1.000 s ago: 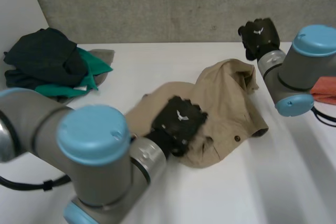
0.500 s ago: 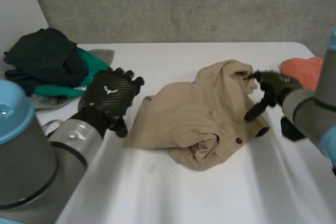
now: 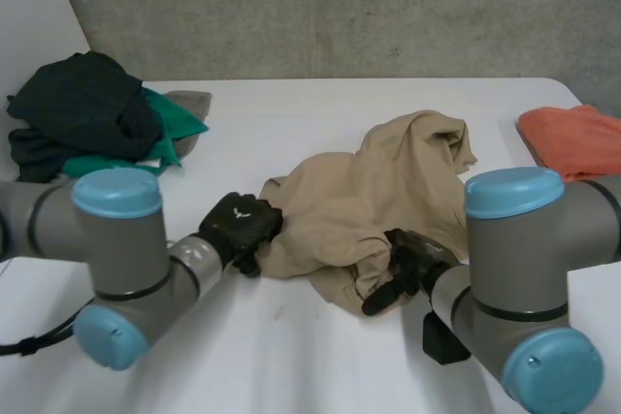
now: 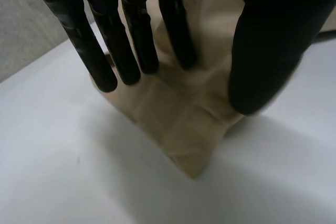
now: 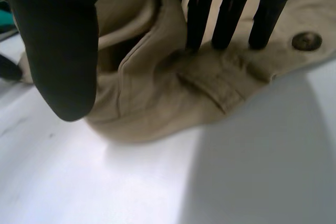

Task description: Fold the laundry.

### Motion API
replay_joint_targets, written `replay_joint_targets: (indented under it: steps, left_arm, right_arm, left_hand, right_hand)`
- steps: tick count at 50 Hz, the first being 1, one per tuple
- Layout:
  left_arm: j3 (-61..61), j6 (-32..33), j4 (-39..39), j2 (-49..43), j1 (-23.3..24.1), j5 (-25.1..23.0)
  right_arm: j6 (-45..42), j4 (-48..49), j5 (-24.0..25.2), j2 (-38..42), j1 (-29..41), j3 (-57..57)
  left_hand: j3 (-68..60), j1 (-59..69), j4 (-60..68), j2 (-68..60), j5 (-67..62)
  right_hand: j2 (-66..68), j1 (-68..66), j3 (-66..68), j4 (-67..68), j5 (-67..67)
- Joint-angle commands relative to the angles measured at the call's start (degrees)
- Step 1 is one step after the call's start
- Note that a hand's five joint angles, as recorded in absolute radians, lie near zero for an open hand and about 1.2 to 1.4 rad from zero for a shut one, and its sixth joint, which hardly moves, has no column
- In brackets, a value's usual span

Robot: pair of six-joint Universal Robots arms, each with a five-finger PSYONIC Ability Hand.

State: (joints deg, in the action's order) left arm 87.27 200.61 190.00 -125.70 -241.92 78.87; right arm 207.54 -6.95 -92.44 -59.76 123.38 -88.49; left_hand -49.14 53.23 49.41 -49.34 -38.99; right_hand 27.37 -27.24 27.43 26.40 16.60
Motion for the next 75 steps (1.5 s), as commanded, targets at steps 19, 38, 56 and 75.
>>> replay_joint_targets:
  steps: [19, 38, 56, 75]
  left_arm:
    - [-9.9, -2.5, 5.6, 35.0, 3.0, 14.3]
    - [-18.3, 0.0, -0.8, 9.5, 2.6, 12.5]
    - [-48.3, -4.7, 25.0, 3.2, -1.5, 11.9]
    - [-2.7, -2.1, 13.4, 7.3, -1.5, 4.8]
  right_arm:
    - [-56.2, -1.7, 1.2, -18.7, -5.1, 26.3]
    - [-58.8, -19.8, 5.2, 4.3, -9.7, 51.3]
    - [-59.5, 42.7, 1.3, 10.8, -8.7, 56.8]
    - [-70.6, -5.4, 10.1, 11.5, -8.6, 34.5]
  left_hand:
    - [-30.9, 26.8, 30.6, -30.7, -31.0]
    - [-30.9, 26.8, 30.6, -30.7, -31.0]
    - [-30.9, 26.8, 30.6, -30.7, -31.0]
    - [-30.9, 26.8, 30.6, -30.7, -31.0]
  right_hand:
    - [52.6, -52.8, 52.6, 53.6, 53.4]
    - [52.6, -52.8, 52.6, 53.6, 53.4]
    - [52.6, -52.8, 52.6, 53.6, 53.4]
    - [52.6, -52.8, 52.6, 53.6, 53.4]
